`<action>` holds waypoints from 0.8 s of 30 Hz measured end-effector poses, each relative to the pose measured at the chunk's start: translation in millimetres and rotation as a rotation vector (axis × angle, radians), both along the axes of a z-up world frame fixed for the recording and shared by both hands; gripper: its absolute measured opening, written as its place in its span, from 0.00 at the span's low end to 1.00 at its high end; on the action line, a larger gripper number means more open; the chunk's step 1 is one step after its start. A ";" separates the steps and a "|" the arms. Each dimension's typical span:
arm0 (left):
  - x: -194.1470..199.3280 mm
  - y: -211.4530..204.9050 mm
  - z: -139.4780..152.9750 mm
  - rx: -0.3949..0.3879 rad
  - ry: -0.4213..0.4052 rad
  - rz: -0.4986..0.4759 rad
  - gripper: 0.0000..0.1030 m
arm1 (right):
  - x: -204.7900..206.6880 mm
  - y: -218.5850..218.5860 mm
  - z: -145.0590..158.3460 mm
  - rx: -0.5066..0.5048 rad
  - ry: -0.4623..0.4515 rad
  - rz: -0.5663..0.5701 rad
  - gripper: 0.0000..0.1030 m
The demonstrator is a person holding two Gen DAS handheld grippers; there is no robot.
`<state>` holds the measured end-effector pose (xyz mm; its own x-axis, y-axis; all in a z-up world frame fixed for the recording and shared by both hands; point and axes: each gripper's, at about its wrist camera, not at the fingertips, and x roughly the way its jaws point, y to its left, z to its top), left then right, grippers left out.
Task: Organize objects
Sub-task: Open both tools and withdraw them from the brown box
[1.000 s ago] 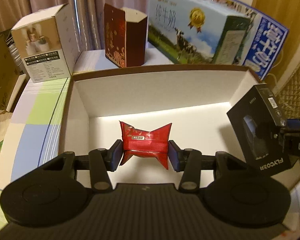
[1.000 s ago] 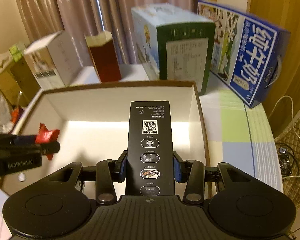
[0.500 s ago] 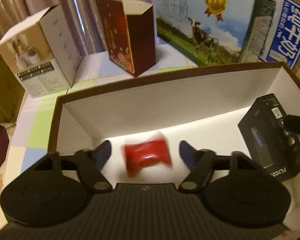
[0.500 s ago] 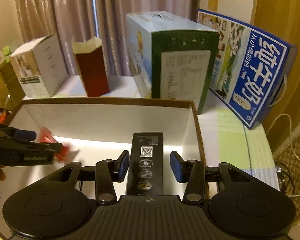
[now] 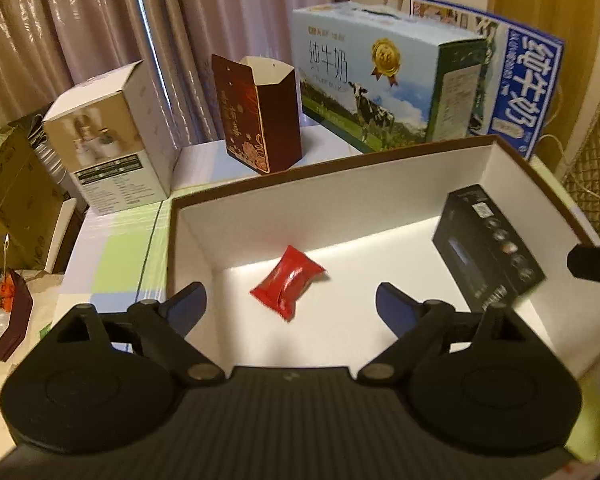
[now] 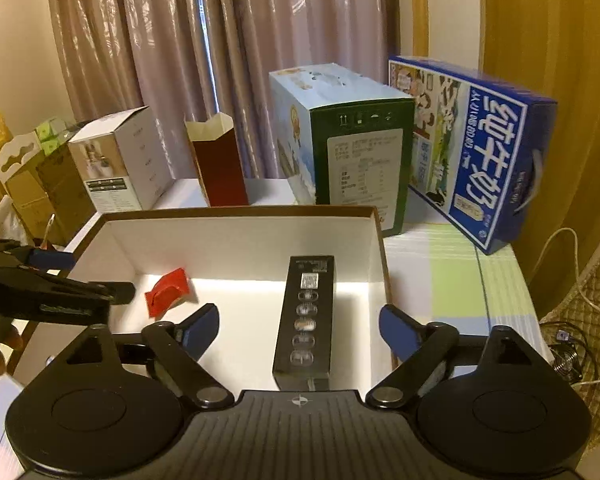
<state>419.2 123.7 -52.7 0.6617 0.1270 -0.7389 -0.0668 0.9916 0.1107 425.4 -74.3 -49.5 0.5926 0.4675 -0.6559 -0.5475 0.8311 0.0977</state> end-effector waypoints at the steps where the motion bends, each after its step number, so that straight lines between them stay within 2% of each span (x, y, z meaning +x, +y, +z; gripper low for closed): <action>1: -8.8 -0.7 3.7 -0.009 -0.006 0.002 0.88 | -6.0 -3.8 1.7 0.002 0.000 0.003 0.86; 8: -63.8 -8.6 18.7 -0.067 -0.019 0.012 0.90 | -46.6 -27.4 9.9 0.025 0.008 0.002 0.95; 13: -98.5 -8.6 22.8 -0.102 -0.013 0.052 0.91 | -70.7 -42.0 14.6 0.029 0.028 -0.006 0.98; 24: -161.2 -18.2 24.7 -0.077 -0.009 0.115 0.97 | -117.6 -80.6 16.0 0.032 0.085 -0.042 0.98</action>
<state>258.1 105.5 -28.0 0.6525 0.1454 -0.7437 -0.1809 0.9829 0.0335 307.8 -154.9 -33.5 0.5551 0.4651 -0.6896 -0.5011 0.8487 0.1691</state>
